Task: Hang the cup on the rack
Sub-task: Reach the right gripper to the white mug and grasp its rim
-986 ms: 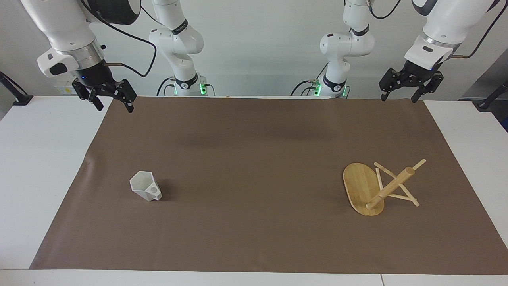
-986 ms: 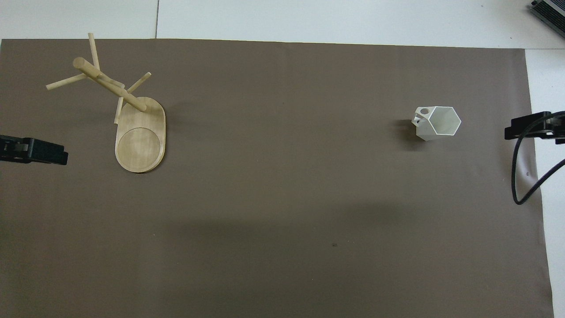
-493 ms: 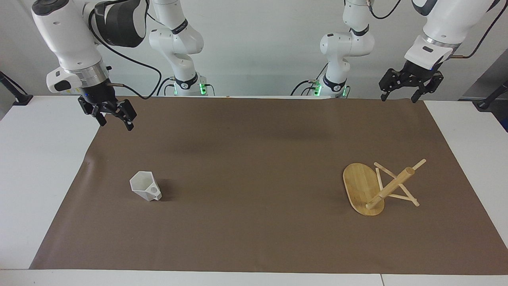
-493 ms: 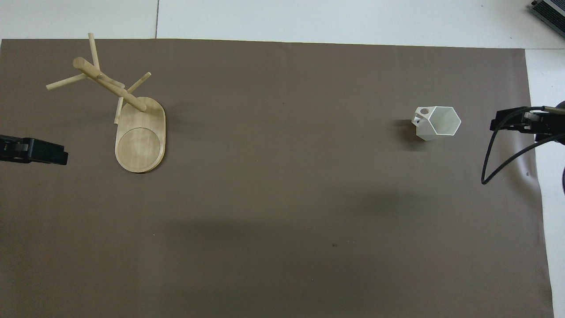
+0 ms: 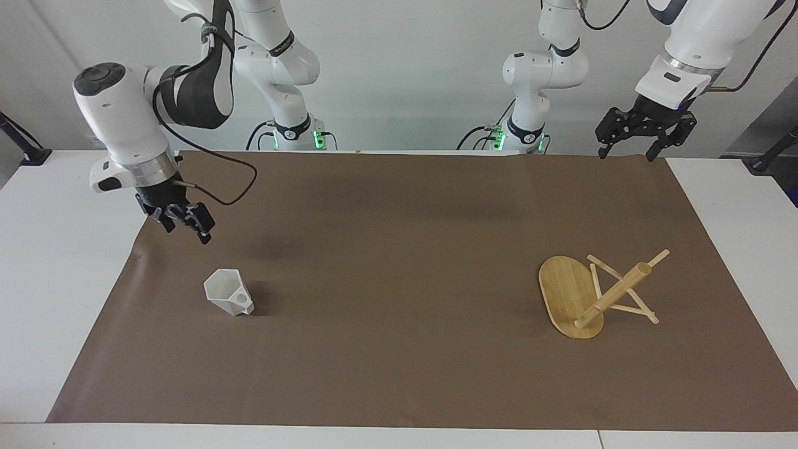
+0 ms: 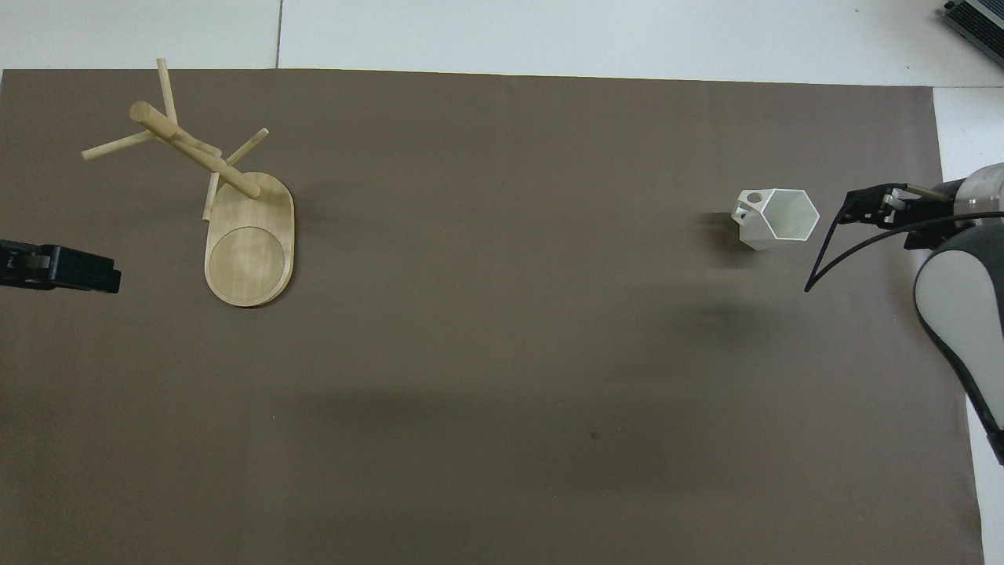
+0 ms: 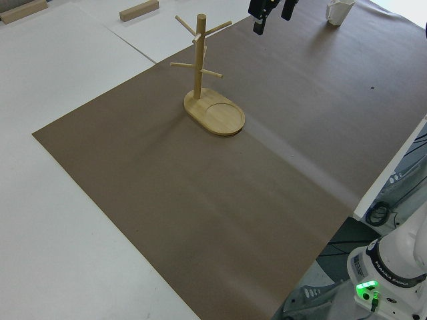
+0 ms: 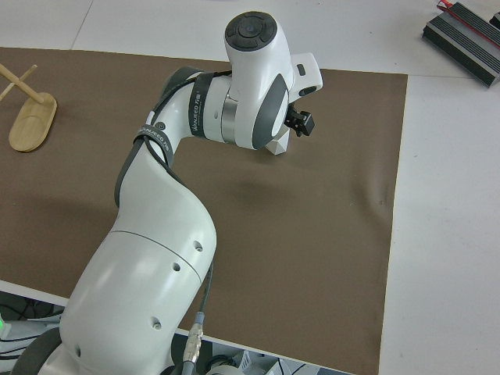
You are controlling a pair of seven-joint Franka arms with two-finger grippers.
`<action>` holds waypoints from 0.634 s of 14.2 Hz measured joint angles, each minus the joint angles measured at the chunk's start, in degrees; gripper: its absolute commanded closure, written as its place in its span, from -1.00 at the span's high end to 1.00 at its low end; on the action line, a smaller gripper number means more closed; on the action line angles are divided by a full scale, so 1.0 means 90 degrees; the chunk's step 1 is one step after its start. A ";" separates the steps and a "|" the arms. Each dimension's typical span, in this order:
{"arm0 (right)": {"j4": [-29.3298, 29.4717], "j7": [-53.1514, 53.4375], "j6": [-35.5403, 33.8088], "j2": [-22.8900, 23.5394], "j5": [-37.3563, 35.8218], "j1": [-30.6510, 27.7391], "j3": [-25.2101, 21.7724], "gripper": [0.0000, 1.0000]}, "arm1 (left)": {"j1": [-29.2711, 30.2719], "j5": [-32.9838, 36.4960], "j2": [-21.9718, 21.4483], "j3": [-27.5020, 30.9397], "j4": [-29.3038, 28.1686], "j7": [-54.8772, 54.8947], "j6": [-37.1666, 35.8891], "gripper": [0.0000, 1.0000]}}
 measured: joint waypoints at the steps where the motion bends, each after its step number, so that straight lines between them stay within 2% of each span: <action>1: 0.0000 0.0138 0.0145 0.0150 0.0001 -0.0001 0.0001 1.00 | 0.0000 0.0000 0.0000 0.0000 0.0000 0.0000 0.0000 1.00; 5: 0.0000 0.0673 0.0485 0.0496 0.0001 0.0004 0.0013 1.00 | 0.0000 0.0000 0.0000 0.0000 0.0000 0.0000 0.0000 1.00; 9: -0.0019 0.0933 0.0521 0.0622 0.0003 0.0017 0.0021 0.98 | 0.0000 0.0000 0.0000 0.0000 0.0000 0.0000 0.0000 1.00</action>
